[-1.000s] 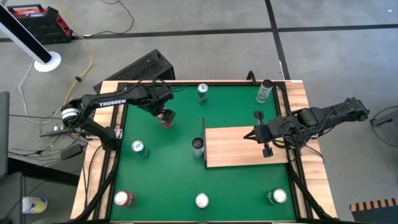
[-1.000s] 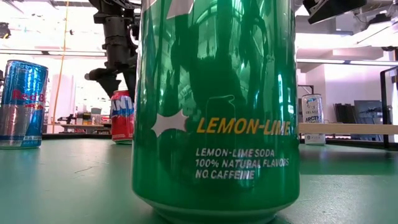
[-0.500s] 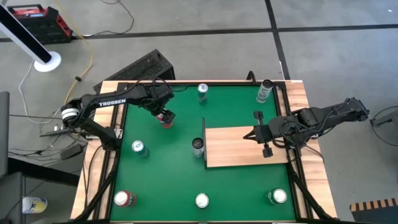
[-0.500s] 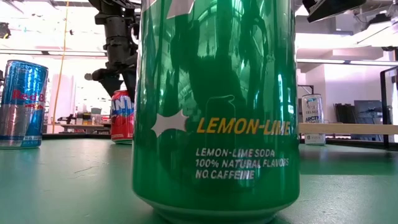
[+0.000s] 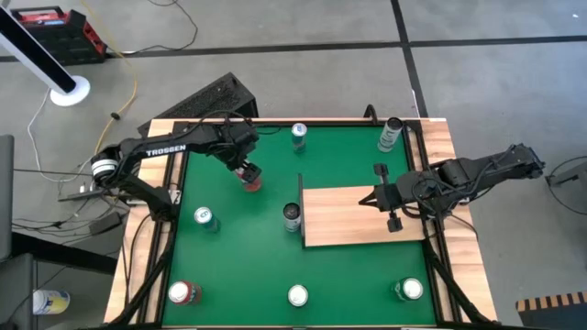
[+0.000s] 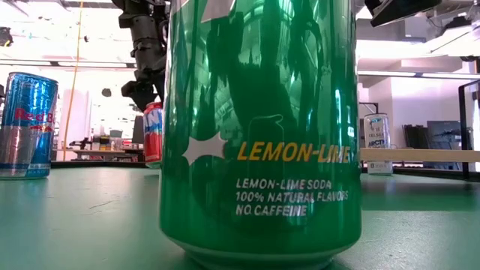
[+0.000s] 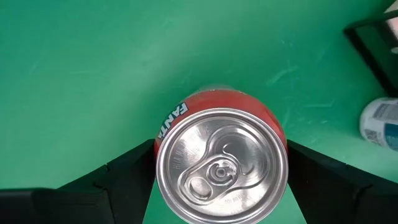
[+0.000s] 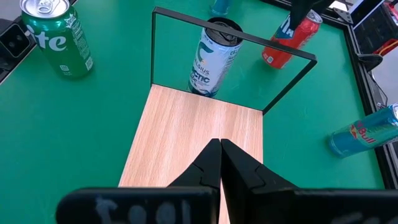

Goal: Place canned beverage on shelf
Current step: Put the top orange soda can on the shelf

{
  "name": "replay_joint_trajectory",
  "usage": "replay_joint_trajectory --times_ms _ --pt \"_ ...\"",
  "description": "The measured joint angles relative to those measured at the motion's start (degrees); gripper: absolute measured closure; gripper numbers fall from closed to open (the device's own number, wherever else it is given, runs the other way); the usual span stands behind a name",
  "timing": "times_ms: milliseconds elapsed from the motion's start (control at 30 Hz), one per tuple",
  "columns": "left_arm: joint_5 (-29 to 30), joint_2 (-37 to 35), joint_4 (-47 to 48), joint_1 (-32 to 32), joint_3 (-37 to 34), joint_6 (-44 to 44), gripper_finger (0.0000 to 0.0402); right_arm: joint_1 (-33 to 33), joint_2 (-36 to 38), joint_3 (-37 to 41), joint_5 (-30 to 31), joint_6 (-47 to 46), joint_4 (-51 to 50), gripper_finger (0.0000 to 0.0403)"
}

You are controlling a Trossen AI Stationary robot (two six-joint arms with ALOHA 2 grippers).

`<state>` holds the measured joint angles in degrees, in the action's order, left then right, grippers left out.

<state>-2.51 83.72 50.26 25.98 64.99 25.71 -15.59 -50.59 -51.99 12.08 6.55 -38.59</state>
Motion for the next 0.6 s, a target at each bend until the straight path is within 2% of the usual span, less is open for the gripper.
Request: replay_joint_trajectory --times_ms 100,333,600 --pt "0.7 0.0 0.9 0.0 0.0 0.7 0.0095 0.0 0.0 0.0 0.0 0.0 0.0 0.0372" --pt "7.6 0.0 3.8 0.1 0.0 5.6 0.0095 0.0 0.0 0.0 0.0 0.1 0.0 0.0372" --pt "11.1 -0.1 9.2 0.0 0.0 6.1 0.0095 0.0 0.0 0.0 0.0 0.1 0.0 0.0372"
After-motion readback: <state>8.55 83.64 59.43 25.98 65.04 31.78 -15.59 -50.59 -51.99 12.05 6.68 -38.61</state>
